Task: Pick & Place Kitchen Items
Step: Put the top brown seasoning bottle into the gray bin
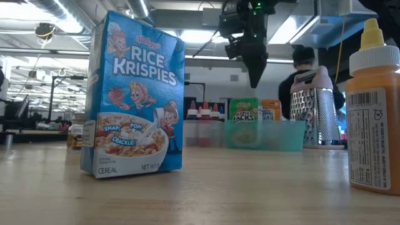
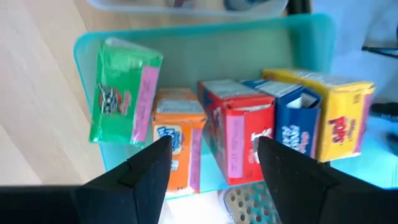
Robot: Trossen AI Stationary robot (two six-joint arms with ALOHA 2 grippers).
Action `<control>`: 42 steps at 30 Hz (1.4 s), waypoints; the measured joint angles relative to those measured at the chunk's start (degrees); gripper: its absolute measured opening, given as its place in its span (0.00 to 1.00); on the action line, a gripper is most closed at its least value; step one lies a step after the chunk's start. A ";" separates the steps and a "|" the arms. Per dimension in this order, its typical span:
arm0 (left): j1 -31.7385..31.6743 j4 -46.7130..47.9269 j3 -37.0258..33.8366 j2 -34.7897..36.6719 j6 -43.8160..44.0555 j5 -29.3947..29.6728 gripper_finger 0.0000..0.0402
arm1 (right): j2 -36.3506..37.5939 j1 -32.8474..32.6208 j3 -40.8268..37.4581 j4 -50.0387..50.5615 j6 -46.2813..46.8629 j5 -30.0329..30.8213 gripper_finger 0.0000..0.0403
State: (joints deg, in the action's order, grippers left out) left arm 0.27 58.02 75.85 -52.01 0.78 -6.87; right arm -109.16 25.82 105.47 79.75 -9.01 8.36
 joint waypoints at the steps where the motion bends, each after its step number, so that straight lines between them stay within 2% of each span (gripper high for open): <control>1: 0.02 0.02 0.00 0.00 0.00 0.00 0.24 | 0.00 0.00 0.62 -0.01 0.02 0.00 0.60; 14: 0.01 0.04 0.00 -0.01 0.00 0.00 0.24 | 0.02 -3.04 13.95 3.95 0.96 0.04 0.60; 18: 0.02 1.45 0.00 0.00 0.00 0.00 0.24 | 0.04 -5.38 18.02 5.79 3.30 0.02 0.60; 25: 0.00 9.40 -0.02 0.00 3.67 0.00 0.24 | 0.04 -11.01 24.63 8.49 5.84 0.02 0.60; 32: 0.02 9.05 -0.02 0.00 4.60 0.17 0.25 | 0.09 -16.25 29.58 8.34 10.92 0.04 0.60; 36: 0.02 9.14 -0.02 0.00 3.93 6.25 0.26 | 0.02 -19.07 29.47 9.07 14.51 0.04 0.60; 42: 1.40 9.80 -0.02 0.26 3.25 11.40 0.27 | 0.02 -24.58 28.96 5.65 19.43 0.09 0.60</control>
State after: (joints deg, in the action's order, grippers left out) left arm 1.68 67.82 75.83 -51.75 4.02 4.52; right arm -109.14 1.25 134.43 85.40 10.42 8.45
